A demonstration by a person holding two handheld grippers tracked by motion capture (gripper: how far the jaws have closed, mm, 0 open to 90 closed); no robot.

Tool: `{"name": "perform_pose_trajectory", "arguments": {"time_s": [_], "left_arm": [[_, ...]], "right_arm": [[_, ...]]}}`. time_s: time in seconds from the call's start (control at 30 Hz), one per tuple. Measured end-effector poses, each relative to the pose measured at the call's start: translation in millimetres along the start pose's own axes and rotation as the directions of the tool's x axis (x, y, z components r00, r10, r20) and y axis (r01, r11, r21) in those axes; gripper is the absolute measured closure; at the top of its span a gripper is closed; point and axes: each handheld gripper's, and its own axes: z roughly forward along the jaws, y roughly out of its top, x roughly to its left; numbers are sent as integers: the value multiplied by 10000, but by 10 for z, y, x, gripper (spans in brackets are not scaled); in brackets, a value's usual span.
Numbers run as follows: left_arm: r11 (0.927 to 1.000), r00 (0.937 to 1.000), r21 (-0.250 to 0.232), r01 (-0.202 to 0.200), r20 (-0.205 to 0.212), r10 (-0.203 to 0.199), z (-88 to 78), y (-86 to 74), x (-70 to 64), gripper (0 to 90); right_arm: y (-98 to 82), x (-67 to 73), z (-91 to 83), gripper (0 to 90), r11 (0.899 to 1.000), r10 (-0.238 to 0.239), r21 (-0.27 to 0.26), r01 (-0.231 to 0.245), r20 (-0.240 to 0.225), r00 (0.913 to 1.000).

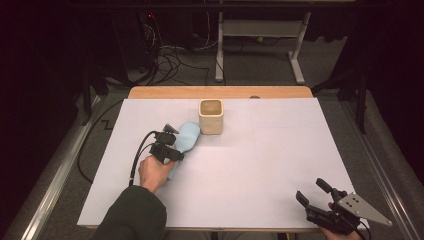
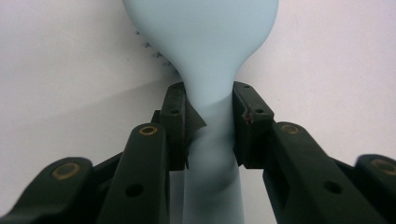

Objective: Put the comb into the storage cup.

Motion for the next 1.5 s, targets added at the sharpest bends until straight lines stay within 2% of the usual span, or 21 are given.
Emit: {"name": "perform_pose_trajectory", "arguments": {"time_s": [0.7, 0.9, 1.5], "left_arm": [[9974, 9988, -523, -498, -50, 496, -204, -91, -24, 698], [9948, 9972, -719, -720, 166, 733, -230, -153, -36, 697], [9872, 9933, -1252, -987, 484, 1054, -349, -308, -11, 697]], "right_arm": [[0, -2, 1, 197, 10000, 4, -34, -4, -52, 10000], [3, 6, 10, 197, 10000, 30, 44, -31, 23, 10000], [-1, 9, 19, 197, 10000, 14, 95, -15, 114, 9999]]}}
